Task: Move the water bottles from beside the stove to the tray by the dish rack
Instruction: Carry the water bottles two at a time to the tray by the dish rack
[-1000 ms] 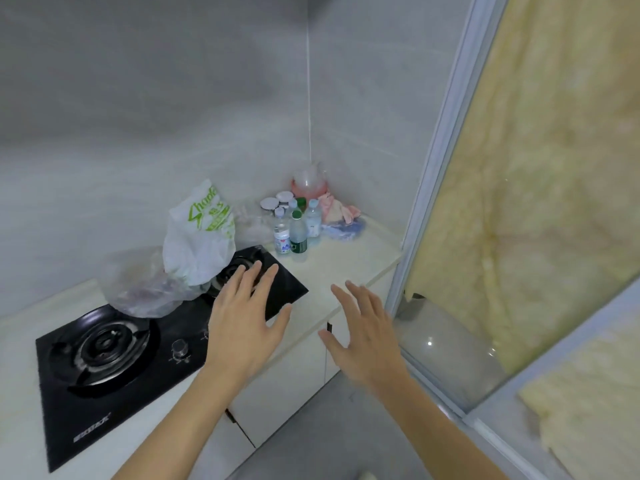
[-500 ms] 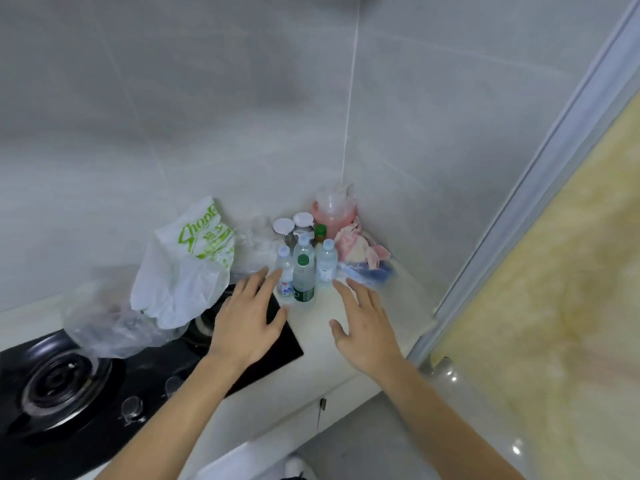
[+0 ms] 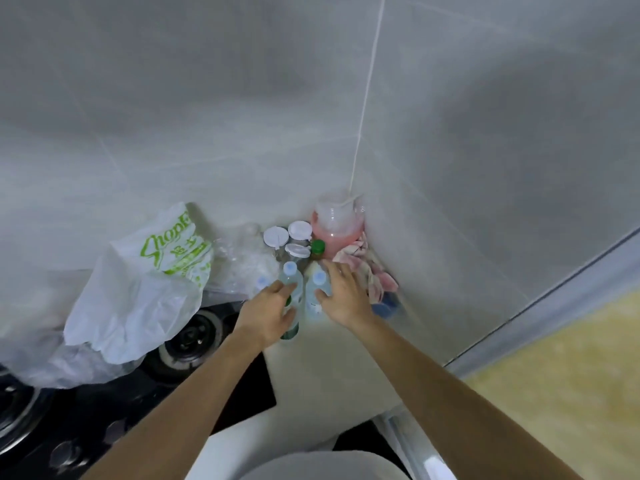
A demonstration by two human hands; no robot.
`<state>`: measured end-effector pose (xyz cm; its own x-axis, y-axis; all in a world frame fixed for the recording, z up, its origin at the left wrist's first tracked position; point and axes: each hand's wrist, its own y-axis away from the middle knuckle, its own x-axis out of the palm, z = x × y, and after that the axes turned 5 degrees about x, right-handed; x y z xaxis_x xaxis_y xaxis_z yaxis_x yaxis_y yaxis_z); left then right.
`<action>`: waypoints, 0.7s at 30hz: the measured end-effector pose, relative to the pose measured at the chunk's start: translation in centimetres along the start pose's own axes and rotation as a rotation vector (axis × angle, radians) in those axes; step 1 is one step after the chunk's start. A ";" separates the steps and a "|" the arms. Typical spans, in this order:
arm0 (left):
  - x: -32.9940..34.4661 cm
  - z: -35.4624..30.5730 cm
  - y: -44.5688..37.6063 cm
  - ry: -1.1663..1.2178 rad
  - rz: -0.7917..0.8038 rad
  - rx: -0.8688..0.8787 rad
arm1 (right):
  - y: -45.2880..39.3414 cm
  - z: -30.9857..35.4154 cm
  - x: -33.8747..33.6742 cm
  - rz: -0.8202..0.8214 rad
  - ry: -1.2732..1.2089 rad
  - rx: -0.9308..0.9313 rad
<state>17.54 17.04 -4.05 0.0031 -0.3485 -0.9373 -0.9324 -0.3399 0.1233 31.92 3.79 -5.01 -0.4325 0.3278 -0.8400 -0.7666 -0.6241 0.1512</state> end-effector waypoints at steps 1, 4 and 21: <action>0.6 0.0 -0.3 -0.001 0.001 -0.024 | -1.4 -0.6 0.5 0.029 -0.014 -0.014; 2.4 -0.2 -0.6 0.016 -0.030 -0.098 | -4.3 -2.3 1.7 0.094 -0.016 -0.088; 7.5 -5.1 3.6 0.464 -0.393 -0.592 | -4.6 -6.9 4.3 0.301 -0.345 -0.400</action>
<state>15.99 8.77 -8.96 0.5560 -0.3887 -0.7347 -0.4900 -0.8672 0.0880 36.86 3.18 -12.91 -0.7827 0.2651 -0.5631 -0.3781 -0.9212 0.0920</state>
